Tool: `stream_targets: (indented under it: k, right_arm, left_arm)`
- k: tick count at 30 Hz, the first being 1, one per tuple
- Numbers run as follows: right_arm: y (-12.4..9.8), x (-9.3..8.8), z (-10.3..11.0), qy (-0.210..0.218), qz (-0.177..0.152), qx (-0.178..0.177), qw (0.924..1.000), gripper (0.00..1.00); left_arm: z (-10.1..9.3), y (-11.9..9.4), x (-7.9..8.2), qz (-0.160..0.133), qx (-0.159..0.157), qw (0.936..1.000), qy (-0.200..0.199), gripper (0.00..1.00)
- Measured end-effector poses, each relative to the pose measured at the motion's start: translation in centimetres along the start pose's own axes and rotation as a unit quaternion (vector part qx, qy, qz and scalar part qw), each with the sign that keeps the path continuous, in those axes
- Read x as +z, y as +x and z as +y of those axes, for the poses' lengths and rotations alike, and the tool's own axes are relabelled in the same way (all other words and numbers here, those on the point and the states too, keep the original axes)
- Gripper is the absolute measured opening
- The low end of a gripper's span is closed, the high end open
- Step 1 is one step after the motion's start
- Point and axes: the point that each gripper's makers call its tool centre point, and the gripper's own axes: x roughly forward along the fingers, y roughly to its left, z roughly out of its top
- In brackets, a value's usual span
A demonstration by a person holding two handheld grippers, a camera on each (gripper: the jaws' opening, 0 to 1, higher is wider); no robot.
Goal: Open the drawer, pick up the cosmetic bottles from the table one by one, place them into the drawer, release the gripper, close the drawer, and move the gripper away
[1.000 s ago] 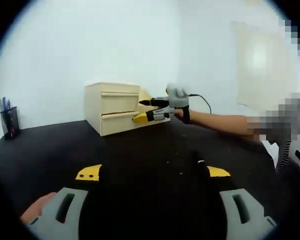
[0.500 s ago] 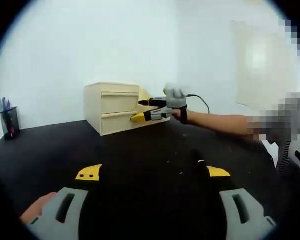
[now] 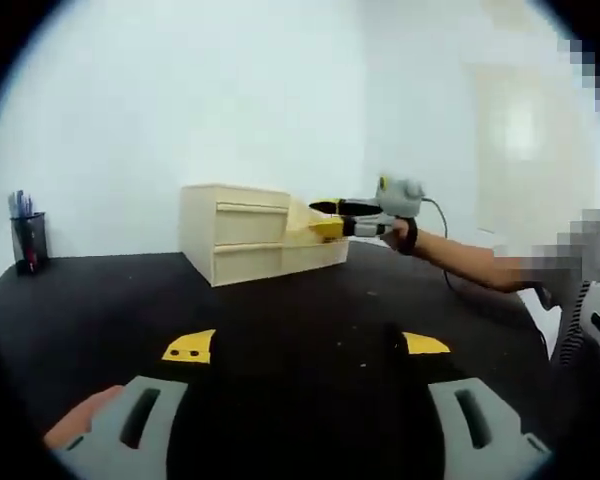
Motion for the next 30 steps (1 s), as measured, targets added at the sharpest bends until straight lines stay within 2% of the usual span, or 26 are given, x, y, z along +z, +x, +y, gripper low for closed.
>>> stream_targets:
  k: [2, 5, 9, 11, 12, 13, 16, 17, 20, 21, 24, 26, 30]
  right_arm:
    - [-0.4, 1.1, 0.1, -0.01, -0.006, 0.036, 0.9993, 0.47]
    - [-1.4, 2.3, 2.0, -0.017, -0.003, 0.095, 0.9953, 0.47]
    - [-2.5, 3.0, 4.6, -0.041, 0.017, 0.167, 0.985, 0.45]
    - [-3.1, 2.4, 6.2, -0.052, 0.055, 0.211, 0.9745, 0.41]
    - [-3.5, 2.4, 7.2, -0.062, 0.062, 0.239, 0.967, 0.4]
    - [-4.5, 1.8, 9.1, -0.063, 0.084, 0.29, 0.9512, 0.38]
    - [-6.1, 0.9, 12.4, -0.075, 0.117, 0.363, 0.9213, 0.38]
    - [-6.5, 0.5, 13.4, -0.078, 0.133, 0.382, 0.9112, 0.38]
    - [-6.9, -0.2, 14.9, -0.103, 0.156, 0.406, 0.8948, 0.35]
    - [-7.2, -0.5, 15.7, -0.114, 0.167, 0.418, 0.8858, 0.35]
    - [-7.6, -0.7, 17.1, -0.134, 0.18, 0.435, 0.8718, 0.32]
    - [-7.8, -0.7, 17.9, -0.141, 0.181, 0.445, 0.8657, 0.28]
    - [-8.2, -1.0, 18.7, -0.155, 0.193, 0.459, 0.8531, 0.28]
  left_arm:
    - [-0.1, 0.0, 0.1, -0.002, -0.001, 1.0, 0.0, 0.66]
    - [-0.1, 0.0, 0.2, -0.006, -0.002, 1.0, -0.001, 0.66]
    - [0.1, -0.1, 0.3, -0.008, 0.001, 1.0, -0.002, 0.65]
    - [0.2, -0.1, 0.2, -0.007, 0.002, 1.0, -0.002, 0.65]
    - [0.2, -0.1, 0.1, -0.005, 0.003, 1.0, -0.002, 0.65]
    - [0.2, -0.1, 0.1, -0.004, 0.003, 1.0, -0.002, 0.65]
    - [0.2, 0.0, -0.1, 0.001, 0.002, 1.0, 0.0, 0.65]
    - [0.2, 0.0, -0.2, 0.002, 0.002, 1.0, 0.0, 0.65]
    - [0.2, 0.0, -0.4, 0.006, 0.002, 1.0, 0.0, 0.65]
    - [0.3, 0.0, -0.4, 0.007, 0.003, 1.0, 0.0, 0.65]
    - [0.3, 0.0, -0.6, 0.011, 0.003, 0.9999, 0.0, 0.65]
    - [0.3, 0.0, -0.7, 0.014, 0.003, 0.9999, 0.001, 0.65]
    - [0.2, 0.1, -1.0, 0.019, 0.002, 0.9998, 0.002, 0.65]
